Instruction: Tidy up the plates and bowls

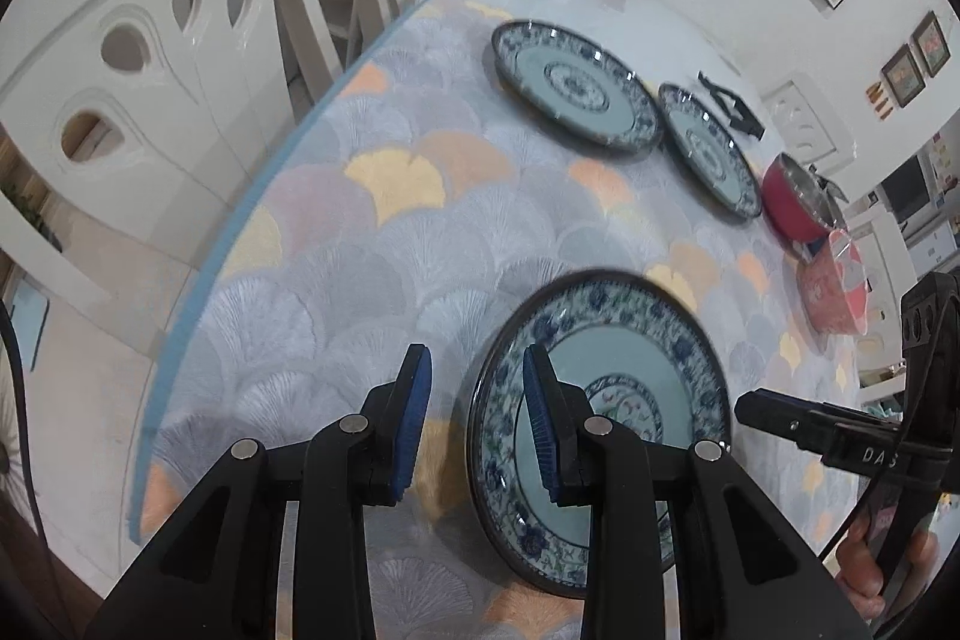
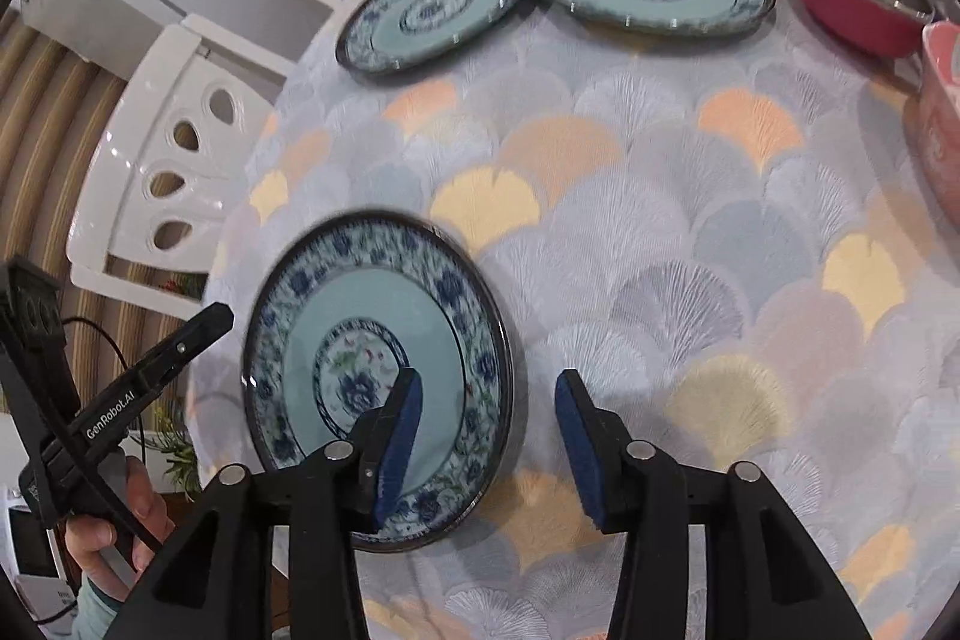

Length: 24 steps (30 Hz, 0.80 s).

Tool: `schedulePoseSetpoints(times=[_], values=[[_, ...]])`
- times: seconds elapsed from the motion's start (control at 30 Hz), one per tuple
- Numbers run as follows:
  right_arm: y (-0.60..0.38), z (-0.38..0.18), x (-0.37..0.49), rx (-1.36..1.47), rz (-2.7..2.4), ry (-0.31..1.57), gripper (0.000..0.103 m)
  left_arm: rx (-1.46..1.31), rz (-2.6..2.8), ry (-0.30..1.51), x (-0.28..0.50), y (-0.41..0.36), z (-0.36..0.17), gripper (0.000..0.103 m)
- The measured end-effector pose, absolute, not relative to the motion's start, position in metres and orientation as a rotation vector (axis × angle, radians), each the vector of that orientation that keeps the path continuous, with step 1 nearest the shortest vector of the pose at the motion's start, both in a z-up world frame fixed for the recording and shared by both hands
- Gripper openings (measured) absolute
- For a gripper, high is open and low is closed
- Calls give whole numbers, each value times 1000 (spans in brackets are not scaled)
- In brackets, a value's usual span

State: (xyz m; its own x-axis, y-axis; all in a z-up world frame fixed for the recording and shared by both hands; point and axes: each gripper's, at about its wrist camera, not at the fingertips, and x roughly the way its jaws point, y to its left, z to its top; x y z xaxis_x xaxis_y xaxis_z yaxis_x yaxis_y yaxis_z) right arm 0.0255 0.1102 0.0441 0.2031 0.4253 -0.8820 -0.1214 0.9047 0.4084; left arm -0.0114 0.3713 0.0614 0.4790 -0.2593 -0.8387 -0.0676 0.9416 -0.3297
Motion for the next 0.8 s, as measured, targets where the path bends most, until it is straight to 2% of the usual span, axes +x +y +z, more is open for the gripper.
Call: schedulePoseSetpoints(times=[0.27,0.33,0.47,0.67,0.8], values=[[111,88,43,303,428,1231,55,-288,-144,946,10,373,114,30],[115,97,50,298,438,1212,56,-275,-140,918,16,375,125,39],[117,108,68,309,456,1193,56,-271,-145,894,41,380,142,40],[120,116,102,344,450,1161,56,-242,-140,913,80,379,141,50],[123,96,129,380,405,1196,56,-255,-148,944,115,374,124,74]])
